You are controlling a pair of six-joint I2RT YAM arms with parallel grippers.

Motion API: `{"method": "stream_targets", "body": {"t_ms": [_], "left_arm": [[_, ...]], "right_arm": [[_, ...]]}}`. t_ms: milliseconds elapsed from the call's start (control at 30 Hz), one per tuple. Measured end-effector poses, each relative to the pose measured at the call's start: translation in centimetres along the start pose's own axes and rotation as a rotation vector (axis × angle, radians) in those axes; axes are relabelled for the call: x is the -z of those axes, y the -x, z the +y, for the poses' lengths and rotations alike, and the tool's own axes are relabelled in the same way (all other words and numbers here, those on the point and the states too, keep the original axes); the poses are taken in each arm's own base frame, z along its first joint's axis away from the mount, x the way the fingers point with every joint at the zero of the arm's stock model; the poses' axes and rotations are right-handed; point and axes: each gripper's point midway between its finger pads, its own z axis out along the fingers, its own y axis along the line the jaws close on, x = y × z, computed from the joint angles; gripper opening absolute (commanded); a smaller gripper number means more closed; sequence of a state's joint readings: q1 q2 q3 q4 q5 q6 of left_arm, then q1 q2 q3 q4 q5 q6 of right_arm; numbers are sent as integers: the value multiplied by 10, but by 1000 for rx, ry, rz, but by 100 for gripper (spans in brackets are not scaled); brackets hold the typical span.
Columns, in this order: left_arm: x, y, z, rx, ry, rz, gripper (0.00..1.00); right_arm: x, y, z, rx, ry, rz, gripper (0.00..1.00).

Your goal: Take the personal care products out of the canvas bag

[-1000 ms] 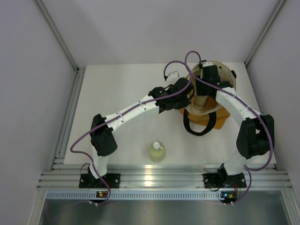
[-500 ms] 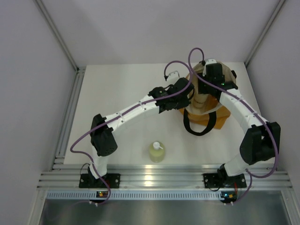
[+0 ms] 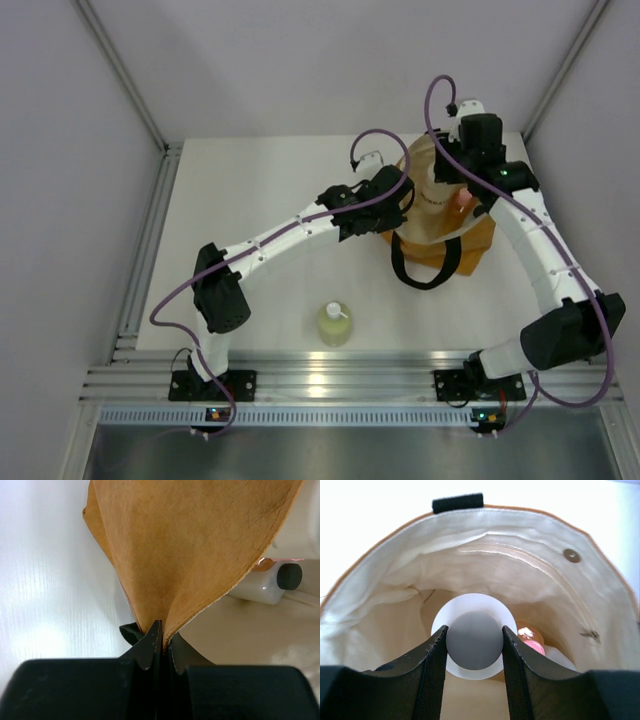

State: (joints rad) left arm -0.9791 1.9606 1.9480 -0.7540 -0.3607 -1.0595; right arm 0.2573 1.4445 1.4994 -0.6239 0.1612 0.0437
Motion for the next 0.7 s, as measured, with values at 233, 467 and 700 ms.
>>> {"method": "stream_targets", "body": {"t_ms": [233,467,700], "left_arm": [[-1,2,2,-16,2,-3,0],[0,2,2,-32,0,-4,0],[3,10,-3,-32,-12,-23,0]], "right_arm": [[58,41,0,-8,34,-79,0],[125,68,5,-16,115,-173,0],[177,70,23,13,242,-225,0]]}}
